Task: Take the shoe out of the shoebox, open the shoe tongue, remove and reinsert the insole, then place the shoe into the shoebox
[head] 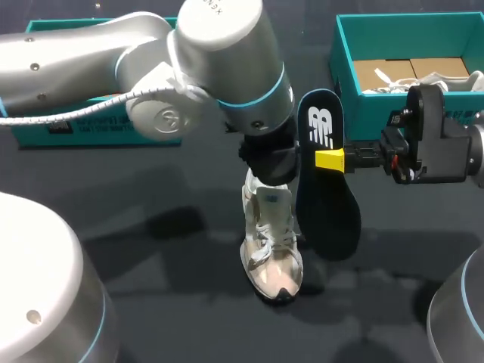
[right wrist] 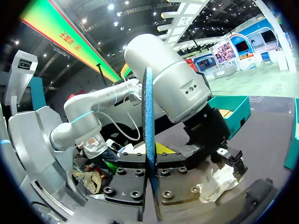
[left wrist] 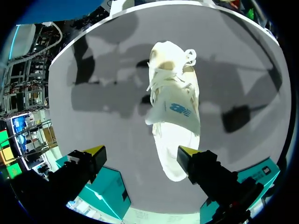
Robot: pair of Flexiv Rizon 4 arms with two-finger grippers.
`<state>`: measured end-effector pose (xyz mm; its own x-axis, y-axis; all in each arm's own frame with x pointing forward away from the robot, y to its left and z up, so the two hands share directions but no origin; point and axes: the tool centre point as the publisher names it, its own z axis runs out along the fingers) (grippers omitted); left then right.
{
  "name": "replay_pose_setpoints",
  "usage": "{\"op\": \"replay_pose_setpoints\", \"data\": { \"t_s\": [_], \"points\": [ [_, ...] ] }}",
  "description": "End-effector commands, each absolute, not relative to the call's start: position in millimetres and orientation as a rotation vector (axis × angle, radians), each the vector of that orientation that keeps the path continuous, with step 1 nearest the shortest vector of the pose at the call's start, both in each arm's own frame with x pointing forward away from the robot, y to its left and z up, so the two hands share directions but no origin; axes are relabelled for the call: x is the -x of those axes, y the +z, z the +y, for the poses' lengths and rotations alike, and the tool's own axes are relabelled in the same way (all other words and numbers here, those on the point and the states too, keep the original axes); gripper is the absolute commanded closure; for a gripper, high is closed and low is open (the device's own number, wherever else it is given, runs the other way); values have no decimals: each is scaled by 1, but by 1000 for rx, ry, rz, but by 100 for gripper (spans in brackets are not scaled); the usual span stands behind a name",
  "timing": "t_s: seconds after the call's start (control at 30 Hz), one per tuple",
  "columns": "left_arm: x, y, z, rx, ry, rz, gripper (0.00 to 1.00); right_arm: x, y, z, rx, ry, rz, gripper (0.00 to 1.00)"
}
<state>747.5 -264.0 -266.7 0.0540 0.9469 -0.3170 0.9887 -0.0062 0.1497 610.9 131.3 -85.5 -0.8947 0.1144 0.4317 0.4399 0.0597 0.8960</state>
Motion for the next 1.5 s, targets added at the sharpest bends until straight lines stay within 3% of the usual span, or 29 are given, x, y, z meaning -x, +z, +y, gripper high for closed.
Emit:
{"op": "replay_pose_setpoints", "data": {
  "t_s": [0.03, 0.13, 0.37, 1.5],
  "points": [
    [-746, -266, -256, -1996, -209, 1925, 0, -611, -86, 133, 565, -1920, -2091, 100],
    [-746, -266, -256, -1996, -209, 1925, 0, -611, -86, 133, 565, -1920, -2091, 100],
    [-778, -230, -260, -1688, -670, 1708, 0, -611, -86, 133, 565, -1920, -2091, 100],
    [-788, -193, -275, -1413, -950, 1512, 0, -611, -86, 133, 565, -1920, -2091, 100]
  ]
}}
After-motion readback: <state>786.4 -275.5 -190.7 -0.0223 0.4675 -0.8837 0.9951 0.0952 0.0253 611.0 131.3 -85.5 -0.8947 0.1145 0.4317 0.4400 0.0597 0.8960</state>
